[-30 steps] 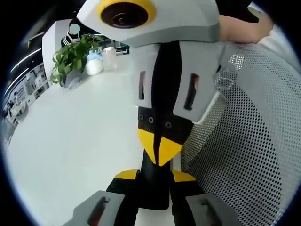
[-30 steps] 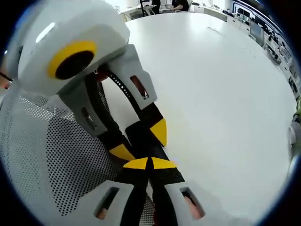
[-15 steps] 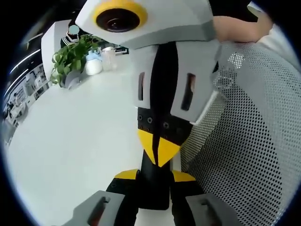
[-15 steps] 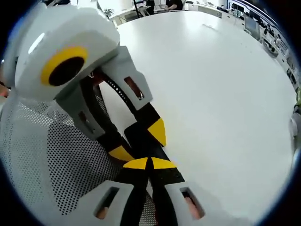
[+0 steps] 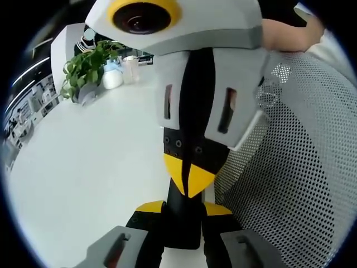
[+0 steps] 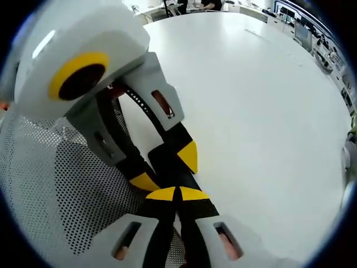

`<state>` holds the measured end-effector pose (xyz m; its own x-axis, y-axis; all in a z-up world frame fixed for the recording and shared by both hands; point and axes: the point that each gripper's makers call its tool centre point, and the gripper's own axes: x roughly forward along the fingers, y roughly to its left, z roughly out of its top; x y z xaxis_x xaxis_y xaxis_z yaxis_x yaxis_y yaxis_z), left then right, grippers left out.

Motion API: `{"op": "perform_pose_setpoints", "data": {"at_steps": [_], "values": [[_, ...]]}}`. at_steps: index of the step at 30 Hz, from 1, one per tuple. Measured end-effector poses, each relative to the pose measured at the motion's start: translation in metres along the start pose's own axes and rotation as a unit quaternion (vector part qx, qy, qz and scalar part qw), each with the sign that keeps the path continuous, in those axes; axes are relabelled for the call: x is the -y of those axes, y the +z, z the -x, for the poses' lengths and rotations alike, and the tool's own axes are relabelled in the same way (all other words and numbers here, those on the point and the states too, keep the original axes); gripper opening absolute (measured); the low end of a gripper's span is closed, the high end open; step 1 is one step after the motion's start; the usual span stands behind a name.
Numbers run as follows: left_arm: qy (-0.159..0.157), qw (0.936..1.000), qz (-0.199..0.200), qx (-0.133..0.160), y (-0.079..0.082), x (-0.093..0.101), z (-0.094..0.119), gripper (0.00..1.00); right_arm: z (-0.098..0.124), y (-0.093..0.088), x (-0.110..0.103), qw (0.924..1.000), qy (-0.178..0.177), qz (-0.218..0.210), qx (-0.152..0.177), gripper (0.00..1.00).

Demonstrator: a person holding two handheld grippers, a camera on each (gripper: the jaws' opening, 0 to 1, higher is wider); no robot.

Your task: Press the specified remote control buttons in sequence, fully releasing each button before pressing the next.

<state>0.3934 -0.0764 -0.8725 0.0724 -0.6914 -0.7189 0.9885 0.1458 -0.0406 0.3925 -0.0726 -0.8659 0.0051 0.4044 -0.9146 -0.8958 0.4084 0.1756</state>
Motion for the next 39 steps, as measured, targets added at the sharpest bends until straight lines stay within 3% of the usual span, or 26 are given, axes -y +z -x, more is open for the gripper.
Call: {"op": "perform_pose_setpoints", "data": {"at_steps": [10, 17, 25, 30, 36, 39], "values": [[0.003, 1.0, 0.0, -0.001, 0.0, 0.0, 0.0, 0.25, -0.001, 0.0, 0.0, 1.0, -0.004, 0.007, 0.0, 0.0], [0.003, 1.0, 0.0, -0.002, 0.0, 0.0, 0.0, 0.25, -0.001, 0.0, 0.002, 0.9998, 0.005, -0.015, 0.009, 0.0], [0.001, 1.0, -0.004, -0.004, 0.0, 0.0, 0.0, 0.25, 0.002, 0.001, -0.001, 0.9998, 0.01, -0.018, -0.001, 0.0], [0.001, 1.0, -0.003, -0.003, 0.0, 0.0, 0.0, 0.25, 0.016, 0.017, -0.004, 0.9953, 0.039, -0.065, 0.06, 0.0], [0.002, 1.0, -0.002, -0.003, 0.0, 0.0, 0.0, 0.25, 0.029, 0.021, 0.004, 0.9938, 0.026, -0.067, 0.085, 0.0], [0.002, 1.0, -0.001, -0.002, 0.0, 0.0, 0.0, 0.25, 0.044, 0.031, 0.01, 0.9893, 0.016, -0.074, 0.125, 0.0]]}}
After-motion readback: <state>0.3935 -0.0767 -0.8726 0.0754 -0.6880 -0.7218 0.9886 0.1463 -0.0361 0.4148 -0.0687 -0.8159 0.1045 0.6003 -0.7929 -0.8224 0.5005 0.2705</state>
